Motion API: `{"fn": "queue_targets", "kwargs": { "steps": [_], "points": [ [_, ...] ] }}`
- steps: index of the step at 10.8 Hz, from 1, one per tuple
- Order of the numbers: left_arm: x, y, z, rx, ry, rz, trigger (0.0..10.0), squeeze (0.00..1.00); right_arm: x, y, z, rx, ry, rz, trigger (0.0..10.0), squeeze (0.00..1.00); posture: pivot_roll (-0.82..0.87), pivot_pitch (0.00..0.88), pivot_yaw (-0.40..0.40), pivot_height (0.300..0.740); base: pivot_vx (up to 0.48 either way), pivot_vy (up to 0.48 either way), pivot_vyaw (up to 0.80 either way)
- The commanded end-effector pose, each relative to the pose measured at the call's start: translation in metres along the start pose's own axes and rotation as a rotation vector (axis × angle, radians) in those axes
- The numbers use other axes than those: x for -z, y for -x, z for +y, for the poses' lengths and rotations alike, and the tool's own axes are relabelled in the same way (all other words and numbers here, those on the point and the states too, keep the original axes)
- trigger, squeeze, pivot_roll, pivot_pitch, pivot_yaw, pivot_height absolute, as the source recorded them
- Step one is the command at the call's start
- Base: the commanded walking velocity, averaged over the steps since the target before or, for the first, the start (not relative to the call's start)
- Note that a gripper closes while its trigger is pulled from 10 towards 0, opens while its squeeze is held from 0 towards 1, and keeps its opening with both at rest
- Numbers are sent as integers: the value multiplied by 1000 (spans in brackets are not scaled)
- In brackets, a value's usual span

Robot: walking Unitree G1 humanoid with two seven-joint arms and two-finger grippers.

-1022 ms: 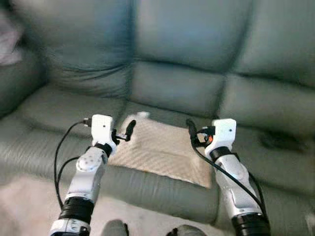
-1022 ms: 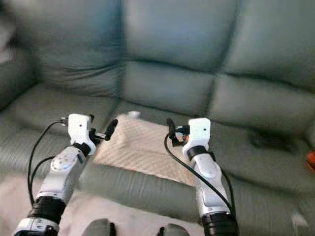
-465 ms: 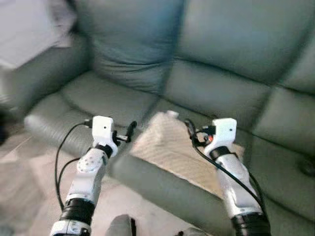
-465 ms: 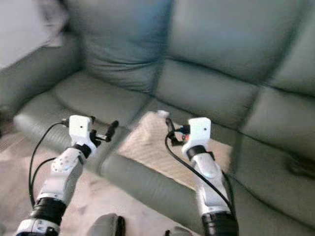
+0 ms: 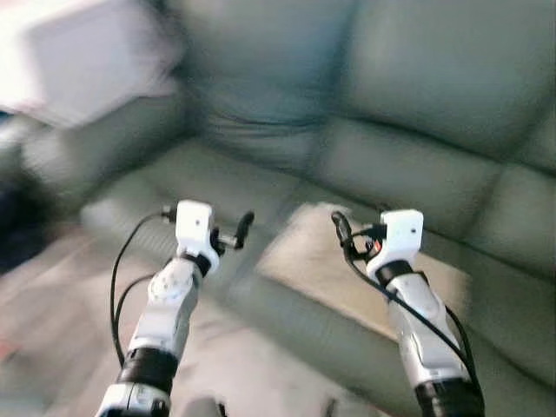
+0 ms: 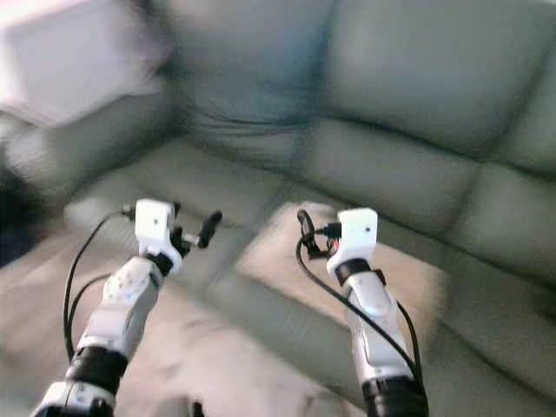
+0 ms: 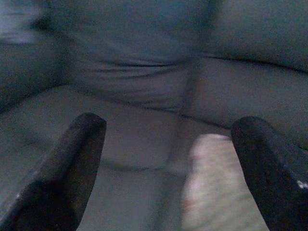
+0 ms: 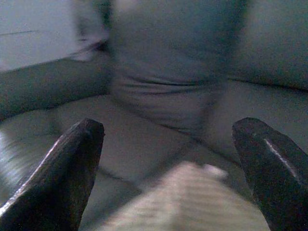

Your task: Move the pillow to the sofa

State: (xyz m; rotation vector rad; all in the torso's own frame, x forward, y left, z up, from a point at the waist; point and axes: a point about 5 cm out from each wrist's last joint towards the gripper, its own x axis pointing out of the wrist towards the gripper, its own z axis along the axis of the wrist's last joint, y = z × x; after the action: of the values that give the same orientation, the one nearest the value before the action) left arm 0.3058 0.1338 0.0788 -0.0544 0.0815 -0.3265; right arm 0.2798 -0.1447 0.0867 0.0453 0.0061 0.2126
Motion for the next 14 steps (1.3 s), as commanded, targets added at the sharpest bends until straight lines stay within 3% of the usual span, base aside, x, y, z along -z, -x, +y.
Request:
{"fn": "queue_targets", "kwargs": {
  "steps": [1, 5, 9, 14],
  "points": [
    [6, 7, 13, -42, -9, 27, 10000, 0, -6, -3, 8, -30, -5, -25, 10000, 0, -89, 72, -11, 740, 0, 480, 800],
    [4, 6, 19, -66, -26, 23, 10000, 0, -6, -3, 8, -25, -9, -31, 10000, 0, -90, 75, -7, 740, 0, 480, 772],
    [4, 5, 24, -89, -54, 29, 10000, 0, -4, -4, 6, -12, -17, -25, 10000, 0, -84, 74, -4, 740, 0, 480, 0],
    [13, 7, 22, -108, -61, 46, 10000, 0, -3, -4, 7, -19, -16, -27, 10000, 0, -77, 70, 0, 740, 0, 480, 800]
  ]
}}
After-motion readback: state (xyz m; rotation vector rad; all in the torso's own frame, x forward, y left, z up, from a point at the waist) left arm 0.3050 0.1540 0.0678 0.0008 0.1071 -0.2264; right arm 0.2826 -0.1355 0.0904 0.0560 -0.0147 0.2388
